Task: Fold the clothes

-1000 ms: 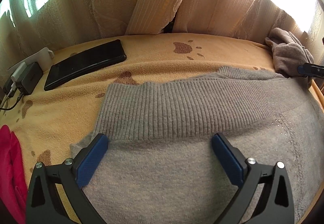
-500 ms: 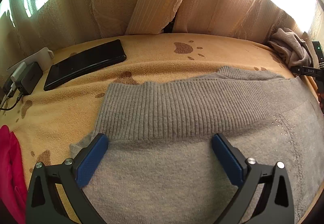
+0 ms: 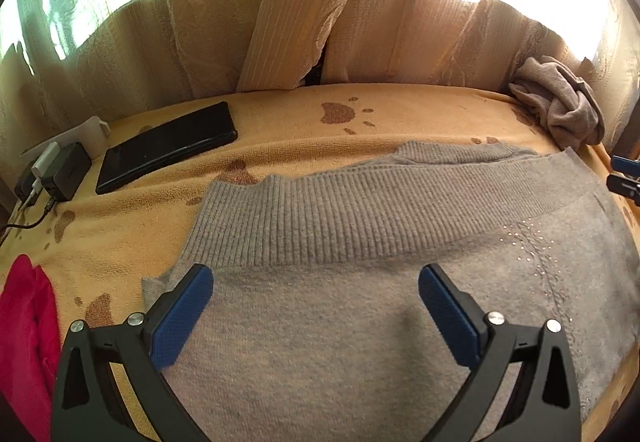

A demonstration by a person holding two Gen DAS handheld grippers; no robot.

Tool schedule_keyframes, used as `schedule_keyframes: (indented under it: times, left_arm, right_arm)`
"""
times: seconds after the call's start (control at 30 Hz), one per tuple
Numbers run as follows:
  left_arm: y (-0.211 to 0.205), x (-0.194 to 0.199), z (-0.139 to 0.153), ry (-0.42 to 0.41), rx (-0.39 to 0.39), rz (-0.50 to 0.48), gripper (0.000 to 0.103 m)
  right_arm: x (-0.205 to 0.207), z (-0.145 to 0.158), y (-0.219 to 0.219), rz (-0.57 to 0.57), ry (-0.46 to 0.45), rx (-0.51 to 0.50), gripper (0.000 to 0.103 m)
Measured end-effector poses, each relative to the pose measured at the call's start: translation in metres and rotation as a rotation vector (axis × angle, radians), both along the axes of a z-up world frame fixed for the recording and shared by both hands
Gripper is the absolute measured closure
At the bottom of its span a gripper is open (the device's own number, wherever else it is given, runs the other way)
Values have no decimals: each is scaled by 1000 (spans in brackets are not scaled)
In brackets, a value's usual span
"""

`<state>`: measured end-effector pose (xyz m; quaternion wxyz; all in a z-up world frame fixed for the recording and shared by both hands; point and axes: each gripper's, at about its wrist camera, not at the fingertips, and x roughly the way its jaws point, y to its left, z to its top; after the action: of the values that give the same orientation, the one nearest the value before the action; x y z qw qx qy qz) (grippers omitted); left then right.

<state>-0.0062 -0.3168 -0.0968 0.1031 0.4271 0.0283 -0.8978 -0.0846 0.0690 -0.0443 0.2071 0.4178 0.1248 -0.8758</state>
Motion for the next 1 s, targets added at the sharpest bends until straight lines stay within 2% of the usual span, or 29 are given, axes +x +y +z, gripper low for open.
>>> schedule_keyframes:
  times: [0.07, 0.1, 0.13, 0.17, 0.23, 0.37, 0.5, 0.6, 0.7, 0.77, 0.83, 0.9, 0.93, 1.0]
  left_arm:
    - [6, 2, -4, -18, -57, -25, 0]
    - [4, 2, -10, -31, -70, -26, 0]
    - [0, 2, -15, -39, -63, -26, 0]
    - [-9, 2, -16, -34, 2, -18, 0]
    - [-20, 1, -16, -29, 53, 14, 0]
    - [-18, -3, -17, -39, 43, 17, 0]
    - [-19, 12, -4, -27, 78, 28, 0]
    - [-17, 46, 17, 24, 91, 16, 0]
    - [-14, 79, 25, 35, 48, 5, 0]
    - [-11, 96, 16, 1, 22, 2, 0]
    - [-7, 110, 3, -48, -1, -18, 0]
    - [-4, 122, -12, -96, -35, -47, 0]
    - [-6, 129, -17, -86, -30, -58, 0]
    - [-21, 138, -21, -72, 54, -40, 0]
  right_arm:
    - [0, -23, -5, 15, -50, 54, 23]
    - [-3, -31, -2, 4, -53, 43, 15]
    - [-6, -39, 1, -7, -56, 33, 11]
    - [-8, -45, 3, -15, -58, 24, 7]
    - [-8, -46, 3, -12, -55, 22, 7]
    - [-7, -47, 5, -5, -51, 16, 6]
    - [5, -35, 19, -18, -54, -25, 6]
    - [43, -16, 23, 16, -29, -117, 5]
    - [80, 0, 25, 51, -6, -194, 5]
    - [91, -14, 13, 79, -15, -140, 5]
    - [92, -40, 7, 79, -64, -78, 5]
    - [93, -59, 5, 101, -72, -30, 2]
    - [95, -60, 5, 126, -55, -12, 2]
    - [97, -62, 7, 158, -42, 11, 1]
